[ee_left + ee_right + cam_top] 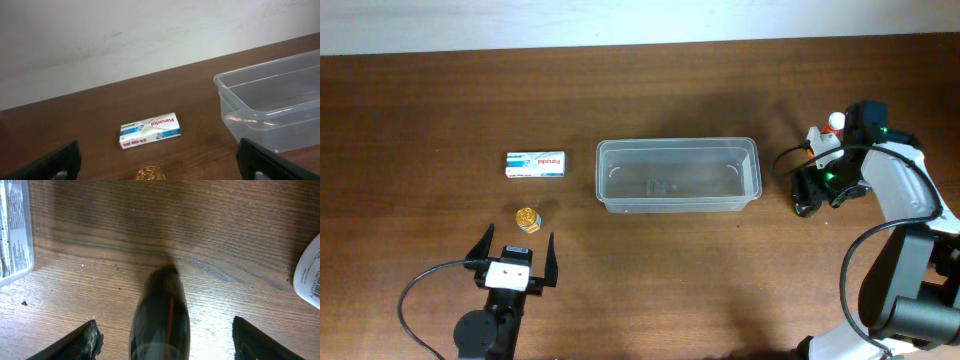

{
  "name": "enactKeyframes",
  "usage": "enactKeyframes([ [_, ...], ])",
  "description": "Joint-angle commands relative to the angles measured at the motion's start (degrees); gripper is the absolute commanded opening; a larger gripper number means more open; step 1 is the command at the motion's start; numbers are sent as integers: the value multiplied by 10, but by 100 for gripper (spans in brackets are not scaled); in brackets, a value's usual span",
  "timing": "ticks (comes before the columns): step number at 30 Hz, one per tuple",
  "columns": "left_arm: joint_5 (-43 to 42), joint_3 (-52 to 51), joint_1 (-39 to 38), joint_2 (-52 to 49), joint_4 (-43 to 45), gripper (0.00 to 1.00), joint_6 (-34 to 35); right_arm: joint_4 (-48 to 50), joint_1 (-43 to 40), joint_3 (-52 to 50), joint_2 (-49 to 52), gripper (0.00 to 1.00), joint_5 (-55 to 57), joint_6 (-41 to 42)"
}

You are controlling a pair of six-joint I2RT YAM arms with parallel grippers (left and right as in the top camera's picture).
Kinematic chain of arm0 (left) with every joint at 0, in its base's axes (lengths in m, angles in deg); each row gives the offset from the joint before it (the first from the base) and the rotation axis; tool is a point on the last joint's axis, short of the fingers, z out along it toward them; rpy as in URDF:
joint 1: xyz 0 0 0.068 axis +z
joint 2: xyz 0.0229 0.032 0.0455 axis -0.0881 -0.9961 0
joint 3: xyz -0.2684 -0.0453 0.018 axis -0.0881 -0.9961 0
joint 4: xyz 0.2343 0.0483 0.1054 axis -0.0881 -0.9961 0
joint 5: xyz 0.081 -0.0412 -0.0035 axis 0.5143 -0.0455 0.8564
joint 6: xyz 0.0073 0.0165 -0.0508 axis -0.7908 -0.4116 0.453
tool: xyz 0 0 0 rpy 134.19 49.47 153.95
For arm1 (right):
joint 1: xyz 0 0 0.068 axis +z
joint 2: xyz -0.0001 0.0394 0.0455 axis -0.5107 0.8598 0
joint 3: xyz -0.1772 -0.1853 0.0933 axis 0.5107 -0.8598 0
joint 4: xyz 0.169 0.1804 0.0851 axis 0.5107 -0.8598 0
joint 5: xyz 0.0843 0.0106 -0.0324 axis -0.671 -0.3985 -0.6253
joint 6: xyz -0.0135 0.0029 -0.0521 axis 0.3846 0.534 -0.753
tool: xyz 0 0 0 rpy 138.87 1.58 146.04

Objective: Pack container
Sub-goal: 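Close the right gripper on the dark bottle and lift it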

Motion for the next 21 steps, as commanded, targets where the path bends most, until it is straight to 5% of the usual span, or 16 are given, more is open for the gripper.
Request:
enactKeyframes([
  [1, -8, -2, -2, 3, -1, 99, -9, 3, -3, -4, 3, 76, 0, -4],
  [21, -8, -2, -2, 3, -1, 99, -9, 4, -2, -4, 3, 40, -5, -4],
])
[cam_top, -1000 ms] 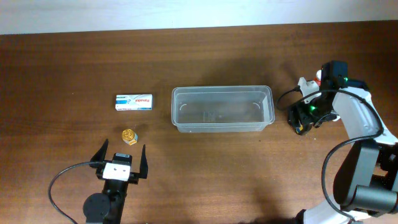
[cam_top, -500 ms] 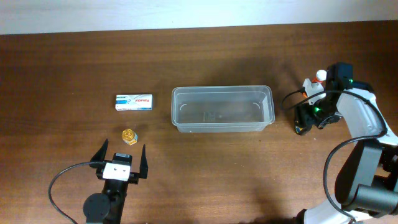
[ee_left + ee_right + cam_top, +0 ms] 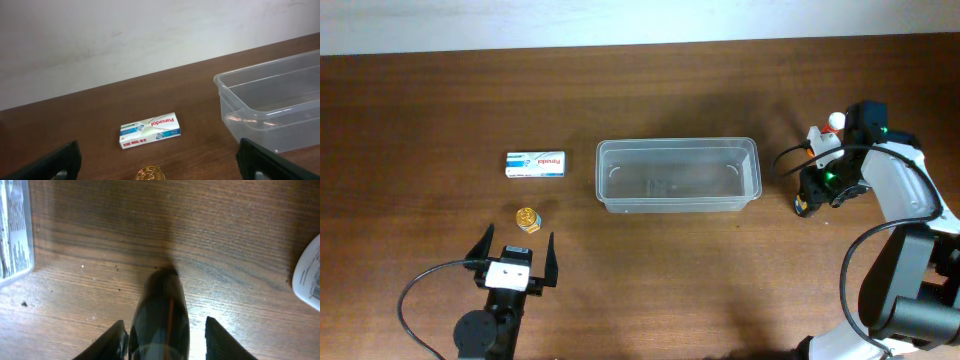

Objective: Pack container
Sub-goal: 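Close the right gripper on the dark bottle and lift it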

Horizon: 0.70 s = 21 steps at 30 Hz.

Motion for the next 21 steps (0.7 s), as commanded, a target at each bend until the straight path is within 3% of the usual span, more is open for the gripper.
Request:
enactKeyframes([
  [1, -8, -2, -2, 3, -1, 99, -9, 2, -2, -4, 3, 40, -5, -4],
  [9, -8, -2, -2, 3, -1, 99, -9, -5, -2, 3, 2, 28, -6, 1],
  [21, -8, -2, -2, 3, -1, 99, -9, -97, -2, 85, 2, 27, -25, 18],
])
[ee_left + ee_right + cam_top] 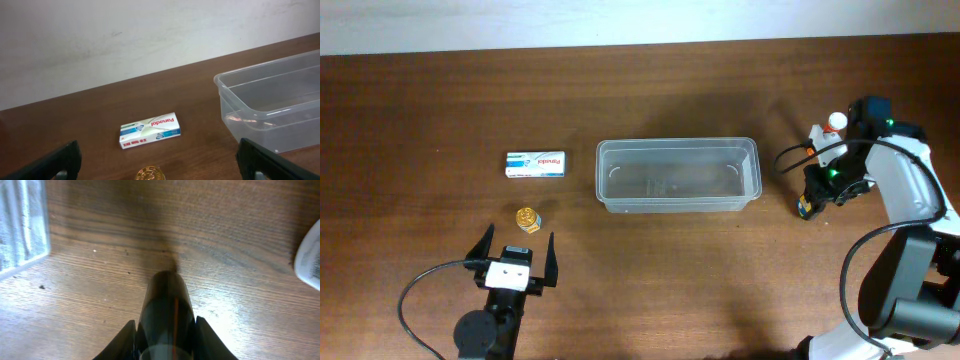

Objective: Pack container
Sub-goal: 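Close the right gripper on the dark bottle and lift it, then carry the dark bottle into the container and release it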

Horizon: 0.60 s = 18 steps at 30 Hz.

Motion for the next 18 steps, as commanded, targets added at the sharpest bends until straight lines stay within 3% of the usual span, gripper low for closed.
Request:
enactKeyframes([
  [1, -8, -2, -2, 3, -1, 99, -9, -26, -2, 46, 0, 27, -28, 11],
  [12, -8, -2, -2, 3, -1, 99, -9, -230, 2, 318, 0, 28, -221, 29],
  [18, -8, -2, -2, 3, -1, 99, -9, -273, 49, 403, -1, 28, -238, 68],
])
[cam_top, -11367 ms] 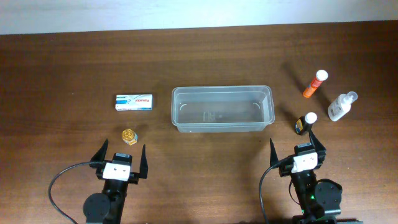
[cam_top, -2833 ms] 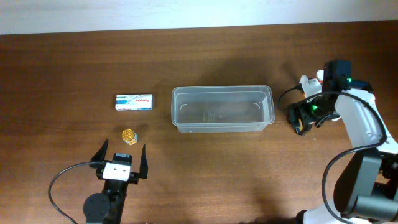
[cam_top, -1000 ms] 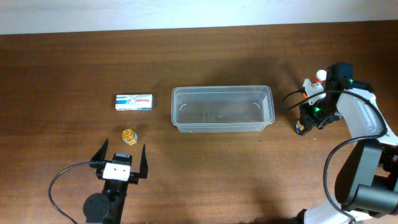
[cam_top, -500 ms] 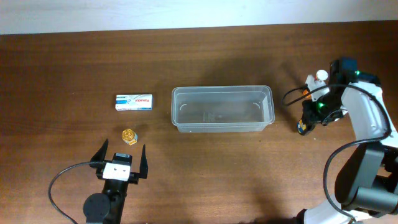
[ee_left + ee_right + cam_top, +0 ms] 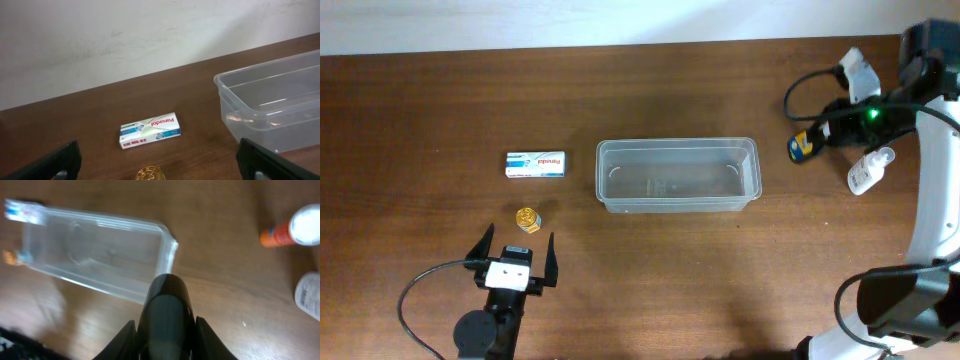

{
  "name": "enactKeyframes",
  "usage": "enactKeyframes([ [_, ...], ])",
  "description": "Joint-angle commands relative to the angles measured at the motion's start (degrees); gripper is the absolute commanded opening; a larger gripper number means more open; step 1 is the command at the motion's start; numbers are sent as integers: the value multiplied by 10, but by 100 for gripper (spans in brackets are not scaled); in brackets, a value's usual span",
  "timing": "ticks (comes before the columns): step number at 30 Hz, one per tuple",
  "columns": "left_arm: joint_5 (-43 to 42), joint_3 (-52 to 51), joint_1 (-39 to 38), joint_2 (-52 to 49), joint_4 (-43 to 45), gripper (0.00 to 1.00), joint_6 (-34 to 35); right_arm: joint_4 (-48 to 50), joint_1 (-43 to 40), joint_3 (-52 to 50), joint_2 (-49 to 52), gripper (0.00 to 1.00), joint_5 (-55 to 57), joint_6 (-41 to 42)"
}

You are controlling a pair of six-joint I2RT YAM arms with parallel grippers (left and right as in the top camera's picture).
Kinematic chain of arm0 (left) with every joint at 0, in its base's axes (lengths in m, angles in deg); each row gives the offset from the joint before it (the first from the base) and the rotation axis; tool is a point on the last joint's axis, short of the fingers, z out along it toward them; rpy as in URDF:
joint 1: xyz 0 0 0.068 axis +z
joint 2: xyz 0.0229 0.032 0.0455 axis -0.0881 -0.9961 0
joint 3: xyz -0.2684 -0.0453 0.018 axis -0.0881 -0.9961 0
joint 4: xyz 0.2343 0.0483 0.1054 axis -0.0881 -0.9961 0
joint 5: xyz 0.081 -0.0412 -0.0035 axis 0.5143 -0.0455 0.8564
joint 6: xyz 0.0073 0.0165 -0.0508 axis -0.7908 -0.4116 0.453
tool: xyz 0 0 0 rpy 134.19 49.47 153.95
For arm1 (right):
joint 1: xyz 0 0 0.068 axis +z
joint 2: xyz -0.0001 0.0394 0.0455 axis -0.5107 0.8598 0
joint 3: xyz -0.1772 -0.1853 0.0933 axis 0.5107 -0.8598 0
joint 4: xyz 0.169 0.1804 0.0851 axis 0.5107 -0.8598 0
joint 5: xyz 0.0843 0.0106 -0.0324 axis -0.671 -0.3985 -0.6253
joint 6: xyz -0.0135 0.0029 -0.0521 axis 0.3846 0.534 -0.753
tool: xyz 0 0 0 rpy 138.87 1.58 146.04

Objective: Pack container
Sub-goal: 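Carry the dark bottle into the container and release it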

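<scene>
The clear plastic container (image 5: 677, 175) stands mid-table, also seen from above in the right wrist view (image 5: 95, 255). My right gripper (image 5: 812, 142) is shut on a small dark bottle (image 5: 167, 310), whose yellow and blue end (image 5: 800, 146) shows overhead. It hangs well above the table, just off the container's far right corner. A white and blue Panadol box (image 5: 535, 164) and a small gold item (image 5: 527, 218) lie left of the container. My left gripper (image 5: 515, 255) stands open behind the gold item (image 5: 150, 174), its jaws wide apart and empty.
A white bottle (image 5: 869, 170) lies on the table right of the container, under my right arm. An orange tube with a white cap (image 5: 287, 232) lies near the white bottle (image 5: 310, 295). Cables trail from both arms.
My right gripper, shut on the dark bottle low over the table right of the container, now holds it high up and farther back. The white bottle has come into overhead view.
My right gripper stood open around the dark bottle lying on the table. Its fingers were then closer in, then shut on the bottle. Now the bottle is lifted clear of the table. The left arm, box and gold item have not moved.
</scene>
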Motion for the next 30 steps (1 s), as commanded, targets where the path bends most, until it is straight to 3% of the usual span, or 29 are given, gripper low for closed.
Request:
enactKeyframes([
  [1, -8, -2, -2, 3, -1, 99, -9, -7, 47, 31, -7, 28, -42, 24],
  [12, -8, -2, -2, 3, -1, 99, -9, 58, 210, 26, 17, 29, 187, 189],
  [30, -8, -2, -2, 3, -1, 99, -9, 62, 254, 23, 145, 30, 205, 220],
])
